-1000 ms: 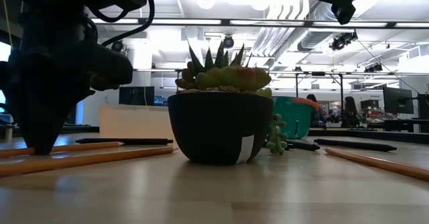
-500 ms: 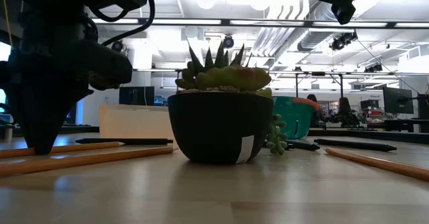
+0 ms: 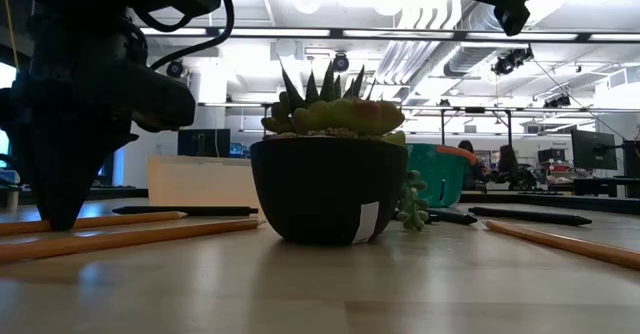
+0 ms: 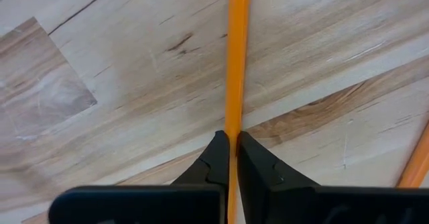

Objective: Sort pens & pencils
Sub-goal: Put the orange pencil into the orange bin

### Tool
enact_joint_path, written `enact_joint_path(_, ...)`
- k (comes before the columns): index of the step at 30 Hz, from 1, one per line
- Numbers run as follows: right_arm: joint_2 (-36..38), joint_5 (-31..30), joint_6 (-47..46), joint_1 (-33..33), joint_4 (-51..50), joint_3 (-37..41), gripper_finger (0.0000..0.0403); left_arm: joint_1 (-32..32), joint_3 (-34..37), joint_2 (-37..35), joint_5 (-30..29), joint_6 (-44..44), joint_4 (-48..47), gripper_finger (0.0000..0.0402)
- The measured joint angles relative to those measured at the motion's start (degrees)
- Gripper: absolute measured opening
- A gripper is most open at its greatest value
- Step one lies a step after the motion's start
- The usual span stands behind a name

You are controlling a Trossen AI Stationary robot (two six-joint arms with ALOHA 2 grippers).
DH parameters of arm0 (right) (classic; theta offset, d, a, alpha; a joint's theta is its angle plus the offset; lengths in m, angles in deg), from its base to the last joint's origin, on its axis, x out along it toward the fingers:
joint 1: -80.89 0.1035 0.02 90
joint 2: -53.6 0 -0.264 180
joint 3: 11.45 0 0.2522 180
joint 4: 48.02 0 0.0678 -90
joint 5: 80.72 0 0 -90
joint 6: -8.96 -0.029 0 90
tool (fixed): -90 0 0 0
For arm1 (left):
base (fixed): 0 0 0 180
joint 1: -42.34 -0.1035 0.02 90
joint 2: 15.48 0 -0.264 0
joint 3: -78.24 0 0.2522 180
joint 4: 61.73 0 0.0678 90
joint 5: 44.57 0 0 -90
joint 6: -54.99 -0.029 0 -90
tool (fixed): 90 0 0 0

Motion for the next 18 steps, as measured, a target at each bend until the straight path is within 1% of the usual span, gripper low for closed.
enact_joint_path(10,0.0,0.0,-0.15,-0.01,0.02,0.0,0.0165,-0.04,-0.16,-0.04,0.38,0.09,0.03,0.0)
enact_joint_path(18,-0.01,0.0,-0.04,-0.01,0.0,0.0,0.0165,-0.04,-3.43,0.03,-0.48,-0.67,-2.77,0.0)
